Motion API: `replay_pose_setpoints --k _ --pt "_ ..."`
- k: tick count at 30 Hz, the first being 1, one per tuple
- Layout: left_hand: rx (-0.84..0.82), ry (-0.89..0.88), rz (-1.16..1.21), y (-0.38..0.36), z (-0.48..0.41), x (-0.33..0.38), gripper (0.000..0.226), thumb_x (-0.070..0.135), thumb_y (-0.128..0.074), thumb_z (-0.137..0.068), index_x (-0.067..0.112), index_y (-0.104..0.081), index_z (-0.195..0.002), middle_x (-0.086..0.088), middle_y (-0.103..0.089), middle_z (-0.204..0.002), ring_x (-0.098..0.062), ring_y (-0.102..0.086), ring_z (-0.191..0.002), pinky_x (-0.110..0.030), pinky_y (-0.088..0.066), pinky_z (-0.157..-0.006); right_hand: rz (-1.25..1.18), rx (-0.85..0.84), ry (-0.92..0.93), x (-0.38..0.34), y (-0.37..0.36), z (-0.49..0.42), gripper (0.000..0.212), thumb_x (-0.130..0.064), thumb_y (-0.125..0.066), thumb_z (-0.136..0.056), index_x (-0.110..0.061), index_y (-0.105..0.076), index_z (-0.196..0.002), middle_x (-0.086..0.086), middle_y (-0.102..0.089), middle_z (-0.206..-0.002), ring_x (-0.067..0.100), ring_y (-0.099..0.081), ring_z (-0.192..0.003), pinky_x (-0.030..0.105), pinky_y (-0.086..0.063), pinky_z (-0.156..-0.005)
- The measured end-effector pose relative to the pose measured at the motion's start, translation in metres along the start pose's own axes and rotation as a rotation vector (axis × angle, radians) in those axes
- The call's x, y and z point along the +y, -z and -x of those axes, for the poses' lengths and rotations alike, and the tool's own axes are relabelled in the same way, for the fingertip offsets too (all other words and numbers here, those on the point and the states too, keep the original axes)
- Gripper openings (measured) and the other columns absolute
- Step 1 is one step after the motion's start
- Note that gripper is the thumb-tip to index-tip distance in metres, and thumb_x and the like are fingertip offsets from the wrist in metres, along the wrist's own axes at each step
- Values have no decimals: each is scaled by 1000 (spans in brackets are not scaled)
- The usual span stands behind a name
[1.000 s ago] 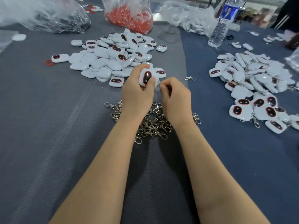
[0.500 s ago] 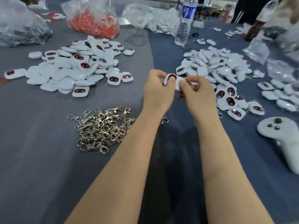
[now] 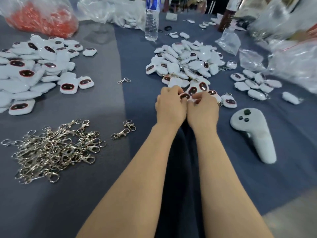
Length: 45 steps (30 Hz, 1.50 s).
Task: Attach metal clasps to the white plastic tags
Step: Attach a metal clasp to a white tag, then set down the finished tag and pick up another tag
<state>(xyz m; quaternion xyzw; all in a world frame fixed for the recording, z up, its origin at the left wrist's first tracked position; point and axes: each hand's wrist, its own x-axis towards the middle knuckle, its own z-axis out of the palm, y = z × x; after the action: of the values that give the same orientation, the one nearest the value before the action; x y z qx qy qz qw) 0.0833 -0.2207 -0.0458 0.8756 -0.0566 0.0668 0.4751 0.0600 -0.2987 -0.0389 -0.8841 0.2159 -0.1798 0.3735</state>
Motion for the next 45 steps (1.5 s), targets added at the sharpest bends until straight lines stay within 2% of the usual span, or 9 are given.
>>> replay_pose_setpoints --k 6,12,17,20,25,31,36,41,45 --pt "54 40 12 -9 -6 1 33 30 -63 -87 12 -53 -112 -8 -47 -118 -25 -49 -107 -39 -42 -94 12 66 -27 0 -1 -4 23 -17 -48 -94 -14 -55 -116 7 -48 -125 13 -42 -82 24 -30 -71" --pt "177 143 337 17 -3 1 17 18 -57 -90 12 -59 -105 -7 -57 -117 -16 -54 -103 -24 -41 -91 -110 136 87 -23 -7 7 28 -6 -47 -91 -15 -55 -116 4 -47 -125 13 -47 -86 15 -26 -68" --pt "395 183 543 80 2 -11 16 7 -54 -88 9 -60 -103 8 -57 -87 -2 -53 -77 -7 -41 -70 -304 -145 222 -74 -40 38 18 -15 -54 -89 -14 -60 -106 -9 -59 -91 10 -56 -91 25 -43 -81" --pt "524 249 592 127 10 -35 11 6 -53 -88 13 -57 -96 8 -53 -79 0 -49 -69 -6 -39 -63 -276 -326 281 -102 -71 63 10 -16 -54 -88 -19 -61 -95 -17 -52 -75 7 -53 -80 24 -41 -73" --pt "732 422 648 199 29 -81 6 7 -50 -90 9 -55 -92 -8 -54 -89 -19 -50 -81 -35 -45 -76 -128 -547 431 -147 -126 110 29 -22 -56 -90 -21 -61 -119 7 -58 -121 26 -53 -112 32 -38 -93" --pt "989 440 700 250 47 -114 25 8 -46 -91 -2 -57 -110 -10 -56 -101 -17 -53 -88 -23 -43 -70 -10 -735 610 -187 -165 151 44 -29 -53 -89 -29 -51 -133 11 -56 -129 32 -49 -120 44 -40 -102" --pt "1004 521 856 265 54 -126 8 4 -39 -89 6 -47 -92 -9 -43 -76 -21 -40 -64 -25 -32 -48 285 -785 655 -196 -180 170 36 -38 -42 -96 -41 -48 -131 13 -29 -148 35 -17 -139 59 -4 -112" --pt "1019 591 852 262 56 -126 13 7 -44 -89 7 -54 -99 3 -37 -67 -9 -32 -54 -20 -30 -47 209 -610 593 -195 -178 165 28 -29 -45 -95 -29 -64 -116 10 -44 -131 31 -41 -121 40 -31 -102" --pt "981 544 806 250 54 -118 32 12 -50 -90 4 -51 -121 -2 -52 -96 -6 -45 -67 -14 -40 -53 -164 -592 527 -190 -157 152 26 -12 -50 -91 -12 -71 -107 12 -59 -119 24 -57 -104 21 -39 -79"
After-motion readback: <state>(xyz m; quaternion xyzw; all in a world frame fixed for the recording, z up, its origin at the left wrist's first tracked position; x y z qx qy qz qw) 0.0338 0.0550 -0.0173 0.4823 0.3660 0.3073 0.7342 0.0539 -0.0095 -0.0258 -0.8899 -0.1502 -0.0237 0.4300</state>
